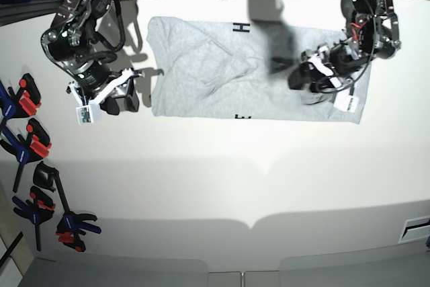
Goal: Fold the T-shirt properly
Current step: 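Grasp the shirt's other end with the left gripper and fold it inward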
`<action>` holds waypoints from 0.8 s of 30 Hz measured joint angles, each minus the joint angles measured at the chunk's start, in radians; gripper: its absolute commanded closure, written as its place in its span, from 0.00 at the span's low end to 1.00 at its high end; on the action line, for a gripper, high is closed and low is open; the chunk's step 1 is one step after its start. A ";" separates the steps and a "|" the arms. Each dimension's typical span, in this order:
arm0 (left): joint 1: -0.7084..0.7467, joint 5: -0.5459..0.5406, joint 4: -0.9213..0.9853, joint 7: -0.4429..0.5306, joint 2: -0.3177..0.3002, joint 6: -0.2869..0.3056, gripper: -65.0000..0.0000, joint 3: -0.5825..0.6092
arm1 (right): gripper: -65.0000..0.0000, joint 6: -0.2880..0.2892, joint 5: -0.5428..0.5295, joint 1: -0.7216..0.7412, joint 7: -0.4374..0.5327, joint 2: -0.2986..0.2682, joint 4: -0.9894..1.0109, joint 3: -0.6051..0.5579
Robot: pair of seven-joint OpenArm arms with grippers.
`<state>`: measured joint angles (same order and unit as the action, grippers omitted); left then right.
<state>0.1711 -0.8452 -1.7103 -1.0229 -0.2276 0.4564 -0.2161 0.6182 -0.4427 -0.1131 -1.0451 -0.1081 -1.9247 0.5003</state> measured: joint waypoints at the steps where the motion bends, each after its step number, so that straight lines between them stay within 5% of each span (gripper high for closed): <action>1: 0.000 -0.024 0.000 -0.001 0.000 0.000 0.53 0.014 | 0.58 0.000 0.000 0.000 0.000 0.000 0.000 0.000; 11: 0.000 -0.290 -0.001 -0.082 -0.002 -0.001 0.53 0.045 | 0.58 0.000 0.000 0.000 0.000 0.000 0.000 0.000; 13: 0.000 -0.311 -0.006 -0.097 -0.002 0.046 0.53 0.044 | 0.58 0.000 0.000 0.000 0.000 0.000 0.000 0.000; 16: 0.000 -0.311 -0.026 -0.101 -0.023 0.112 0.53 0.045 | 0.58 0.000 0.000 0.000 0.000 0.000 0.000 0.000; 24: 0.000 -0.152 -0.082 -0.070 -0.168 0.117 0.53 -0.032 | 0.58 0.000 0.001 0.000 0.000 0.000 0.000 0.000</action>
<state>0.1715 -0.9974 -1.7920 -1.0927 -0.3958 0.5739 -0.2485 0.6178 -0.4419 -0.1135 -1.0451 -0.1081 -1.9247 0.5003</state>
